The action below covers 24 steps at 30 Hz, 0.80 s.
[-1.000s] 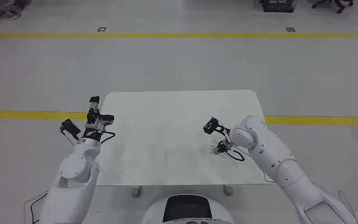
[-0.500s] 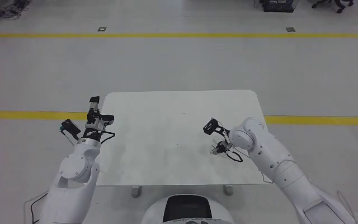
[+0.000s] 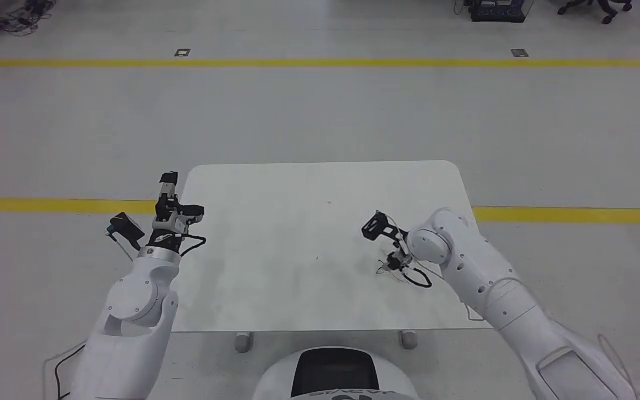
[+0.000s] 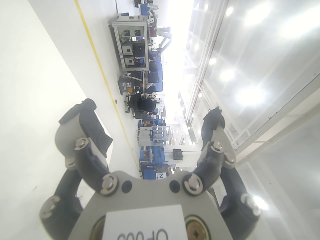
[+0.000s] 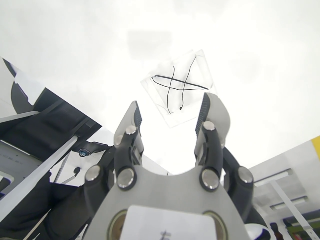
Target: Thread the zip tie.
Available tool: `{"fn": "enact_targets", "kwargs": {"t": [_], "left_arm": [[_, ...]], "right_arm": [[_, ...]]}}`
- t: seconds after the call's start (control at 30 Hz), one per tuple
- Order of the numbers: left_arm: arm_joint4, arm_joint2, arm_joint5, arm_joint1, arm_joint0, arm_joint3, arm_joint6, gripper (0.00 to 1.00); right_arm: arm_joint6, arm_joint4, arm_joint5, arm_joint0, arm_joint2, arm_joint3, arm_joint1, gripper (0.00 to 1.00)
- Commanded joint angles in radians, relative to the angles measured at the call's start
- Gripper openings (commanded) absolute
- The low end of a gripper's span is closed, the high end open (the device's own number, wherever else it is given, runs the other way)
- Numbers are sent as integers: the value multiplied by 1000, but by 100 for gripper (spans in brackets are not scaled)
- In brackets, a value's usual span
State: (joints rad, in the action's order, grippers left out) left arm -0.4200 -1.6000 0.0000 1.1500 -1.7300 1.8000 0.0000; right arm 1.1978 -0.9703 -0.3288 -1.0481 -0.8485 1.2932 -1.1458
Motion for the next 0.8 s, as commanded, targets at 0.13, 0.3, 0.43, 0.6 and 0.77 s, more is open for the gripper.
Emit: {"fn": "enact_targets", "kwargs": {"t": [0.13,0.3,0.43,0.6,0.77], "left_arm": [[0,0,0,0,0,0,0,100],[0,0,0,0,0,0,0,100],[0,0,0,0,0,0,0,100],[0,0,0,0,0,0,0,100],[0,0,0,0,0,0,0,100]], "right_arm": [[-20,8,1,19,17,-40,-9,36],[-39,10,0,33,33,-74,-16,31],[-53,12,-1,44,49,-101,-24,25],[-62,12,2,58,71,-132,-35,22],[-69,15,1,69,90,-161,-45,18]]}}
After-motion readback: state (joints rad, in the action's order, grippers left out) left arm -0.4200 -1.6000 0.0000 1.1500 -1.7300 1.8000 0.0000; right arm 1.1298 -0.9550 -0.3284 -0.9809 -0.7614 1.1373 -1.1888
